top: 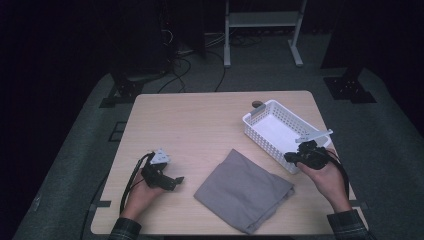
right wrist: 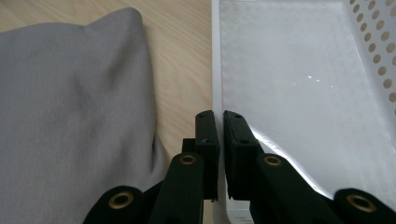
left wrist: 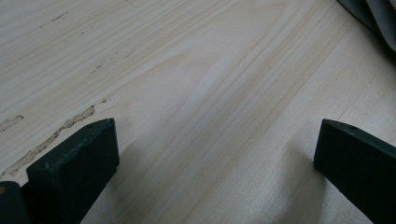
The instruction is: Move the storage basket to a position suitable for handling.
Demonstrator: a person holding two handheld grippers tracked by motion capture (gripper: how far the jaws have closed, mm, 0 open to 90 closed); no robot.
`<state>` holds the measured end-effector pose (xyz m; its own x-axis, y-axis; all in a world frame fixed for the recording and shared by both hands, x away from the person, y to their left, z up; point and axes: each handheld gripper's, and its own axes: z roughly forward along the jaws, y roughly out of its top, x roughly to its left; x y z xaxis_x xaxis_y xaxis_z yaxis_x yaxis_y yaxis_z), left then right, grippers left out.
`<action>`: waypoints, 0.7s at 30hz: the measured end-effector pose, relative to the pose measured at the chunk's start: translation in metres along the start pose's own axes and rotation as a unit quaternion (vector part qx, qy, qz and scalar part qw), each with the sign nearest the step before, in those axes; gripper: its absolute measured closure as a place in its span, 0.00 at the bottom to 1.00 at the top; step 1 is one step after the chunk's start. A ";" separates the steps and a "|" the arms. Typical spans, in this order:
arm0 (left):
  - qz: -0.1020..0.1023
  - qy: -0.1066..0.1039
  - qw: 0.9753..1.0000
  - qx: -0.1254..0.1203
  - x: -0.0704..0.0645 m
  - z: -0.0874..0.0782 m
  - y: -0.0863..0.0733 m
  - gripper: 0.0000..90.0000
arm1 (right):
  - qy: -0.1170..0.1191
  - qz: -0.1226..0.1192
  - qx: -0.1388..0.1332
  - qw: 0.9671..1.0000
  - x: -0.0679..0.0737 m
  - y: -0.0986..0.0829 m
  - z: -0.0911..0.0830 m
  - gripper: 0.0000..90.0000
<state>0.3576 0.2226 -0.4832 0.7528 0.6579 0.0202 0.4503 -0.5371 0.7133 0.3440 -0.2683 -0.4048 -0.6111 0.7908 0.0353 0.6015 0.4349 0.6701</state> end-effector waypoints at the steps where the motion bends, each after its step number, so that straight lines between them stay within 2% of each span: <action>1: 0.000 0.000 1.000 0.000 0.000 0.000 0.000 0.00 | 0.001 0.004 0.003 1.000 0.000 -0.001 -0.001 0.93; 15: -0.001 0.000 1.000 0.000 0.000 0.000 0.000 0.00 | 0.006 0.016 0.000 1.000 -0.001 -0.009 0.000 0.91; 21: -0.002 -0.001 1.000 0.000 0.000 0.000 0.000 0.00 | 0.009 0.016 -0.011 1.000 -0.002 -0.006 -0.001 0.81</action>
<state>0.3575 0.2225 -0.4833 0.7519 0.6591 0.0172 0.4523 -0.5346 0.7139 0.3411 -0.2725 -0.4085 -0.6003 0.7967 0.0704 0.6099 0.3990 0.6847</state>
